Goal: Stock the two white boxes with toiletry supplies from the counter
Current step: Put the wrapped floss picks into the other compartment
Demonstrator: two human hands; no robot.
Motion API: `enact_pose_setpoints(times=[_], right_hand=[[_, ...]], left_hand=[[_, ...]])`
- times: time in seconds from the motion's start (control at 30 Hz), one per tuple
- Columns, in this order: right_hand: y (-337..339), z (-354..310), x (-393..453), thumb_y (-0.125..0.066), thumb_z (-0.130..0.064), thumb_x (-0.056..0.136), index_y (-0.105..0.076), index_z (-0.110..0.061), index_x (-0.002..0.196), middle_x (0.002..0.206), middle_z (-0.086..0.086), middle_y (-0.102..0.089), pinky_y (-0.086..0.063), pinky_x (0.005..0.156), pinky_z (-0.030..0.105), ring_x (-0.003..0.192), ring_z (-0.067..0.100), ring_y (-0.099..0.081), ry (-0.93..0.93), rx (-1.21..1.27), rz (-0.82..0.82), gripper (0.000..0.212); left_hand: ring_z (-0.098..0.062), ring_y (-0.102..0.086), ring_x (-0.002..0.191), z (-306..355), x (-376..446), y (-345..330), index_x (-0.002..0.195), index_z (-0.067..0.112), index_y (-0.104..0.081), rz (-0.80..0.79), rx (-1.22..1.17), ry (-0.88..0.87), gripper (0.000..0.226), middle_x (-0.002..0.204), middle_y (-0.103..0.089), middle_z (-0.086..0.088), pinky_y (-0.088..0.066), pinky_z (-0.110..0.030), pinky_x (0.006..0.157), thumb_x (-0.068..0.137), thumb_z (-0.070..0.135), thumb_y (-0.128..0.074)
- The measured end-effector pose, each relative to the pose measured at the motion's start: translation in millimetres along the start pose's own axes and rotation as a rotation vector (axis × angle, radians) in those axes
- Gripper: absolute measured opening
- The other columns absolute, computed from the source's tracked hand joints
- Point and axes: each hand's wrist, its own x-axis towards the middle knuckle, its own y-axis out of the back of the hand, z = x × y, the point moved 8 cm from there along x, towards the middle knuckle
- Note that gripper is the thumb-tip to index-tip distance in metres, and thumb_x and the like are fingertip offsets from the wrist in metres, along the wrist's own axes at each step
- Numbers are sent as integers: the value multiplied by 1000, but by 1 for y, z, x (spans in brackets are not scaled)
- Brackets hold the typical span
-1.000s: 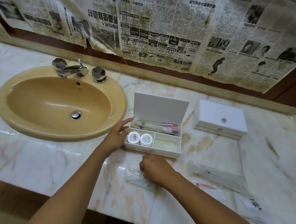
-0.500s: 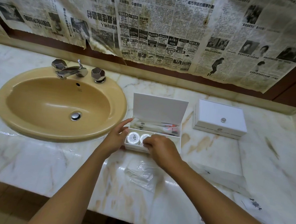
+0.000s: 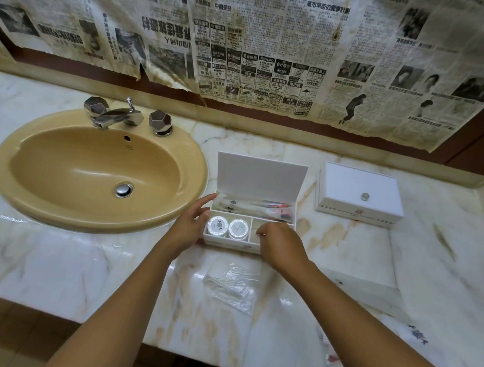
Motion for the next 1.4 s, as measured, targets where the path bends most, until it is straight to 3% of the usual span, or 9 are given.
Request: enact_pose_setpoints(times=[0.07,0.27,0.5,0.67,0.73,0.9,1.0,1.17,1.4], right_hand=[[-3,1,-1,-47,-8,88,-58,-12,69,76,5,-62,-38,57,31,76,28,-59,-10,29,-16,23],[-3,-3,-8,-34,-30,100,-47,-16,77,87,10,-64,-33,62,31,72,24,-47,-6,33,11,30],[12,-21,-15,-44,-30,98,-59,-9,76,85,6,-58,-42,67,32,89,22,-54,128,60,206,34],[12,-46,-30,-58,-26,89,-60,-10,67,70,4,-56,-47,60,34,74,25,-56,310,94,307,27],[-1,-53,-35,-58,-28,89,-63,-11,73,75,4,-59,-45,60,32,76,25,-59,379,84,232,24],[-49,-51,-42,-61,-42,86,-63,-16,106,110,4,-60,-44,79,33,103,24,-55,359,-94,-113,33],[-67,-49,-48,-61,-32,85,-59,-15,111,111,6,-55,-41,77,34,105,26,-52,363,-139,-223,31],[-75,-51,-51,-50,-14,90,-60,-8,103,106,11,-57,-35,69,33,99,31,-54,360,-143,-243,18],[-61,-55,-48,-45,-14,92,-59,-9,95,95,12,-64,-36,62,33,87,32,-57,359,-52,-149,16]], left_hand=[[0,-49,113,0,0,0,136,48,-46,-3,1,5,40,125,-54,3,-36,-28,89,104,24,-40],[14,-48,105,1,-1,0,138,45,-45,-6,2,-3,40,121,-55,6,-40,-22,82,104,23,-40],[2,-53,105,-2,1,-1,138,45,-46,-12,-3,-10,40,126,-59,3,-41,-16,81,104,24,-40],[-9,-55,108,-5,3,-1,136,48,-47,-8,-5,-17,39,127,-60,-2,-42,-19,82,104,27,-41],[-10,-55,105,-5,3,-1,135,49,-47,-10,-3,-17,39,126,-60,-3,-42,-20,83,104,27,-41],[-4,-53,112,-5,3,-1,137,47,-46,-8,0,-9,39,129,-58,0,-40,-17,80,104,27,-41],[-5,-53,110,-5,3,-1,136,48,-46,-7,-7,-1,38,130,-57,0,-40,-16,79,104,28,-41],[-1,-51,110,-3,1,0,137,48,-45,-13,-8,-3,38,130,-55,2,-39,-16,78,104,28,-40],[-2,-52,110,-2,1,-1,136,48,-45,-12,-4,-7,38,129,-56,2,-40,-15,78,104,28,-40]])
